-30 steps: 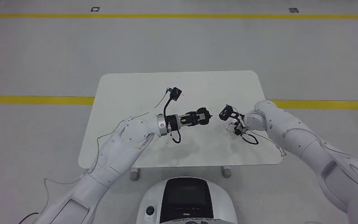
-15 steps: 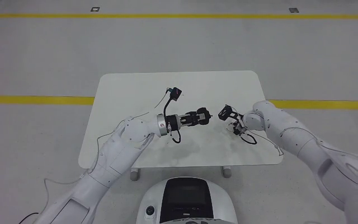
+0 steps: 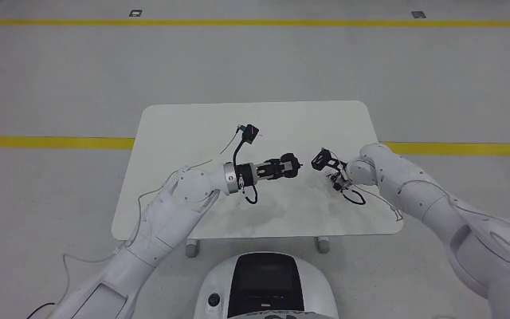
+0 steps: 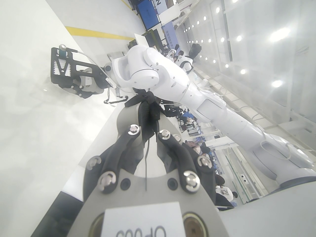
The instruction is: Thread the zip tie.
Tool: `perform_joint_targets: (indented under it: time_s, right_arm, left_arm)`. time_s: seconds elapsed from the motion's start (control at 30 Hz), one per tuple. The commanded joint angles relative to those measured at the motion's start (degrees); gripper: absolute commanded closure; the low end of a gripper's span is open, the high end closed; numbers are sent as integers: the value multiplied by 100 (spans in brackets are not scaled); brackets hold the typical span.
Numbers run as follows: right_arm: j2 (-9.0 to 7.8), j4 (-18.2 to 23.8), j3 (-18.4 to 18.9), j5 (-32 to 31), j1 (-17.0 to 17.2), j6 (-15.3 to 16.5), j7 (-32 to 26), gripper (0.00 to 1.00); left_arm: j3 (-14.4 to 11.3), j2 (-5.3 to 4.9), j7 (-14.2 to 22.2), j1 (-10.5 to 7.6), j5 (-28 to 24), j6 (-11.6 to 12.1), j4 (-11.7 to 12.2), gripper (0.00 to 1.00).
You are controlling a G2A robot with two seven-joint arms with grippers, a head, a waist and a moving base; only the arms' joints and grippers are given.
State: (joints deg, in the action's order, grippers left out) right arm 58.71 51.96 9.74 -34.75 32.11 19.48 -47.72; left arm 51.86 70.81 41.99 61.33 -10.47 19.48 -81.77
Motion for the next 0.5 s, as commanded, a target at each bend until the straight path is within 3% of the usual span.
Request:
perform_joint_targets:
  time_s: [0.0, 0.27, 0.47]
  right_arm:
    - [-15, 3, 2, 21, -26, 0, 38, 100]
    - [-214, 201, 83, 146, -108, 0, 192, 100]
    - [-562, 584, 263, 425, -131, 0, 399, 100]
  left_arm:
    - [0, 0, 0, 0, 0, 0, 0, 100]
    - [0, 0, 0, 0, 0, 0, 0, 100]
    - [0, 0, 0, 0, 0, 0, 0, 100]
